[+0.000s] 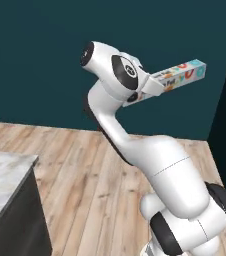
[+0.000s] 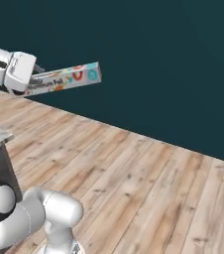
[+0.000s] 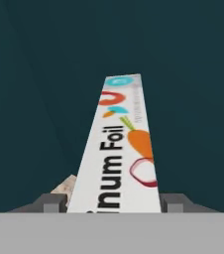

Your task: Retrieve the tupperware and aluminum foil from the cabinet and place them on the dining counter near the plate with squash and bell pepper to prepare for storing leftovers.

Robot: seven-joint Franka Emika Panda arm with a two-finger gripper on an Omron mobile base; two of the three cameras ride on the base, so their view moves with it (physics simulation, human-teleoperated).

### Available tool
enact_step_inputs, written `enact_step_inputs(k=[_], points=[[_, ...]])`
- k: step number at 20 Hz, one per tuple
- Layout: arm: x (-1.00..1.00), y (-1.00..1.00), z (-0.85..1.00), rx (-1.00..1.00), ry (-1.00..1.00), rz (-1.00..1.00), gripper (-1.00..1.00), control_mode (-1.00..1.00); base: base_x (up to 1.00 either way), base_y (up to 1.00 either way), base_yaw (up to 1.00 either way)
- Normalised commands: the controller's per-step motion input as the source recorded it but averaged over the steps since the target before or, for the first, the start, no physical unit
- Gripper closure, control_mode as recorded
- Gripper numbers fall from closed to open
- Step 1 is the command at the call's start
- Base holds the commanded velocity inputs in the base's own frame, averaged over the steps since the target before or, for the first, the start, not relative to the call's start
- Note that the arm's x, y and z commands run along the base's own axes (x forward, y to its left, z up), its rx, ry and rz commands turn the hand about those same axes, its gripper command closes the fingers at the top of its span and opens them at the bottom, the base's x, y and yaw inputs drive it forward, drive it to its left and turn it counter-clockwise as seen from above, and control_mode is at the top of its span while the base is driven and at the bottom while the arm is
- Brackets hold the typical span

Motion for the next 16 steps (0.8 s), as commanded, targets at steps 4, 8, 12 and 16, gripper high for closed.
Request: enact_step_inputs(k=[4,8,12,16], points=[[0.0,0.0,0.0,0.0,0.0,0.0,1.0,1.0,1.0,-0.49,-0.12],[0.0,0.0,0.0,0.0,0.0,0.0,1.0,1.0,1.0,-0.04,0.54],[0.0,0.0,0.0,0.0,0.0,0.0,1.0,1.0,0.92,0.0,0.79],[0.0,0.0,0.0,0.0,0.0,0.0,1.0,1.0,0.89,-0.09,0.79]])
